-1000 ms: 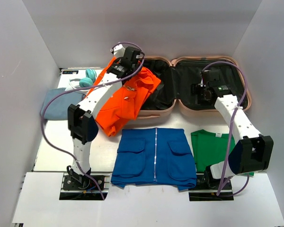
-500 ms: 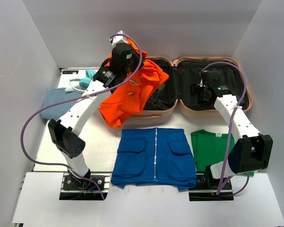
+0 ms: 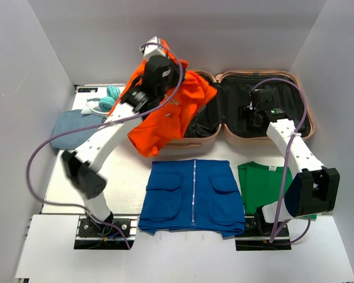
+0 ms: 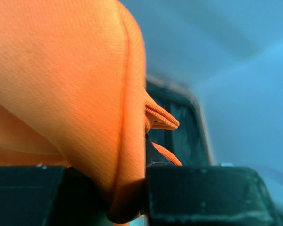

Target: Pack the luggage

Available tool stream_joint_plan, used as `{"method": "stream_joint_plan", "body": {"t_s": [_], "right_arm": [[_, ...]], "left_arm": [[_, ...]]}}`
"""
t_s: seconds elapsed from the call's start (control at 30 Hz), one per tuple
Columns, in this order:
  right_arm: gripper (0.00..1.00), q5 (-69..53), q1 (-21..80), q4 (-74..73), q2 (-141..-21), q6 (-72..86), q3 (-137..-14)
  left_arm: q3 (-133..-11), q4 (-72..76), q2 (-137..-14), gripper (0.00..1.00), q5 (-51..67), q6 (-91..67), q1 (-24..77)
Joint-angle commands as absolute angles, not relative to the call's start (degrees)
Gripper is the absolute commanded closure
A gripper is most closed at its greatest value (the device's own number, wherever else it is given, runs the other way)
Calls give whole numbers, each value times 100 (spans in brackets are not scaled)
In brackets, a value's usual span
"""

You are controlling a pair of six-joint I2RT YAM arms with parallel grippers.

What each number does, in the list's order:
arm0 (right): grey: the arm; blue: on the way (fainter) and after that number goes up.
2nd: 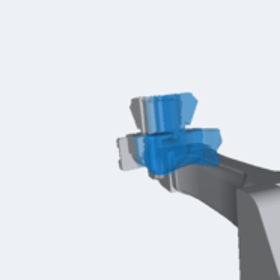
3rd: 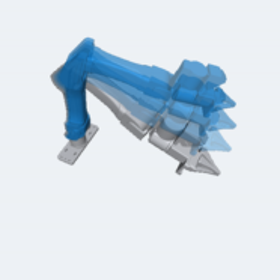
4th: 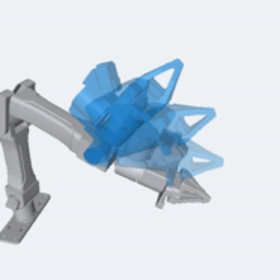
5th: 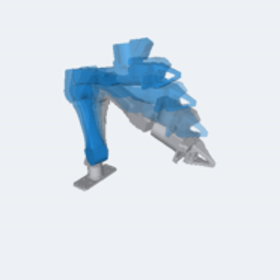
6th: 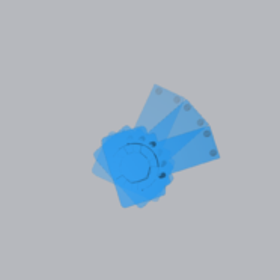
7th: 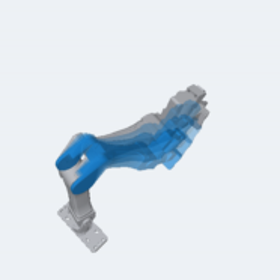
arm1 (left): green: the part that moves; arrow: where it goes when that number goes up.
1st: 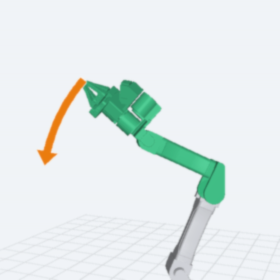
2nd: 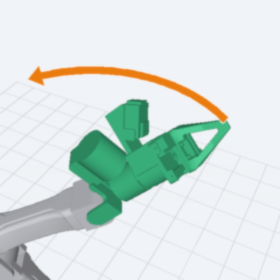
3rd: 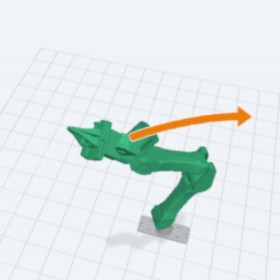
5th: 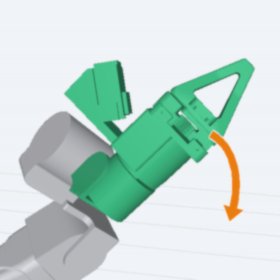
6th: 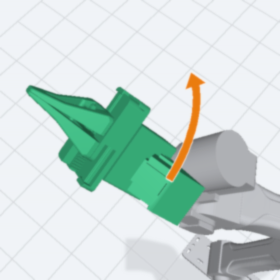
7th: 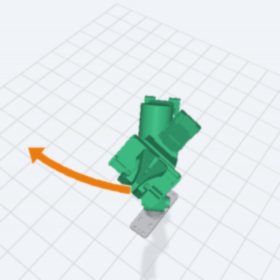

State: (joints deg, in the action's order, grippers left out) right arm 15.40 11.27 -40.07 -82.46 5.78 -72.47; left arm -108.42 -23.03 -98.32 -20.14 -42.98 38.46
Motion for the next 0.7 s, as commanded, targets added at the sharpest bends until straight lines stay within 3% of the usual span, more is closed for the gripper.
{"method": "stream_joint_plan", "body": {"t_s": [0.0,0.2,0.3,0.43,0.67], "right_arm": [[10,1714,1081,-3876,-8095,650,-7233],[10,1749,1090,-3999,-8226,826,-7067],[10,1880,1090,-4087,-8305,905,-7049],[10,1978,1099,-4245,-8437,967,-7075],[10,1706,1107,-4464,-8675,1107,-7119]], "left_arm": [[-11960,-1345,-10510,100,-2557,-4622,3824],[-12690,-598,-12021,100,-3734,-4815,3735],[-13078,-712,-12418,100,-3630,-5273,3481],[-12350,-273,-12507,100,-3612,-5765,3305],[-12989,428,-13631,95,-3770,-6039,3041]]}}
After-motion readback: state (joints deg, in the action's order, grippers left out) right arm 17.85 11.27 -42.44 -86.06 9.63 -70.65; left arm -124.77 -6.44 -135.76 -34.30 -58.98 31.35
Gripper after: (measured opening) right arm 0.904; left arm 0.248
